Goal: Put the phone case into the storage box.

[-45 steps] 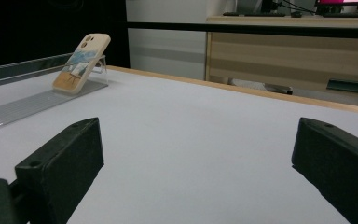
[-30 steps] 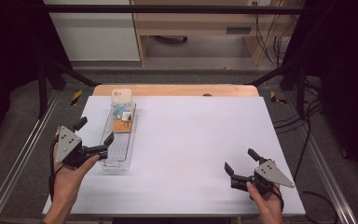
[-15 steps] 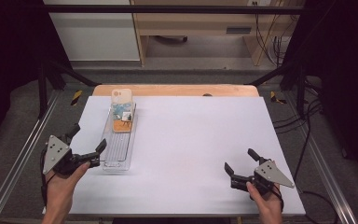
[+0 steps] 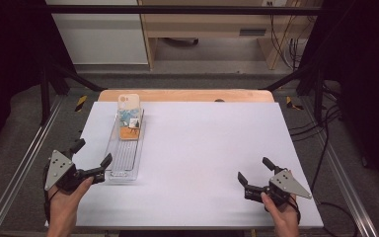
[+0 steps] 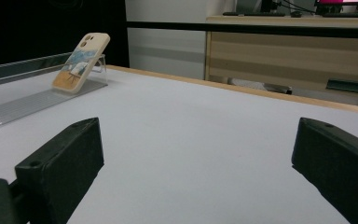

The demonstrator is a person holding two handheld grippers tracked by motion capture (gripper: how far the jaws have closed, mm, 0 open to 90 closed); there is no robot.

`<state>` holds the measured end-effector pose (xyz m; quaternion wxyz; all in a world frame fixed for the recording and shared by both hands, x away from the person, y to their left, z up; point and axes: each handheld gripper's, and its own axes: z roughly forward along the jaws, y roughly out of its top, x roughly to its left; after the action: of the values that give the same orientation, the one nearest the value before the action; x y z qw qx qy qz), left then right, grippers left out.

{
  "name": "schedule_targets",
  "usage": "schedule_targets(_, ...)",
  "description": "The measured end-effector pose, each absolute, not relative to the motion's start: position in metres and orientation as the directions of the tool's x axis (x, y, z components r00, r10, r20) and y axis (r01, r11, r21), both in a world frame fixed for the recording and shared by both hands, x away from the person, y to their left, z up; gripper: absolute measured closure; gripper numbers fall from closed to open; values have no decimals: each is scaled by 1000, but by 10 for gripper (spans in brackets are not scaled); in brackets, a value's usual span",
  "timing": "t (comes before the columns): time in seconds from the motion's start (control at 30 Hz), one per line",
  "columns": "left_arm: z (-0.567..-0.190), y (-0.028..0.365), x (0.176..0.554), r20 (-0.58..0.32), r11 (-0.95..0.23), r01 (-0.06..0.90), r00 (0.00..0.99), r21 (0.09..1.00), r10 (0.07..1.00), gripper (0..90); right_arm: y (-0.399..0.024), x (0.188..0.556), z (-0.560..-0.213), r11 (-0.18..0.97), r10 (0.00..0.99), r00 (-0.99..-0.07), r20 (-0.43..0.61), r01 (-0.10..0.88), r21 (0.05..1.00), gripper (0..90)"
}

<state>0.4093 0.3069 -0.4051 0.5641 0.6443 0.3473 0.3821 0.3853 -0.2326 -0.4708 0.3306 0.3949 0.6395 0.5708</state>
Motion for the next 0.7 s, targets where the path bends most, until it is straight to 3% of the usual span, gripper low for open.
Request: schedule_targets(0.7,-429,308,401,82,-113,34,489,993,868,10,-233,385,-471,38,883,-469,27,127,991,24)
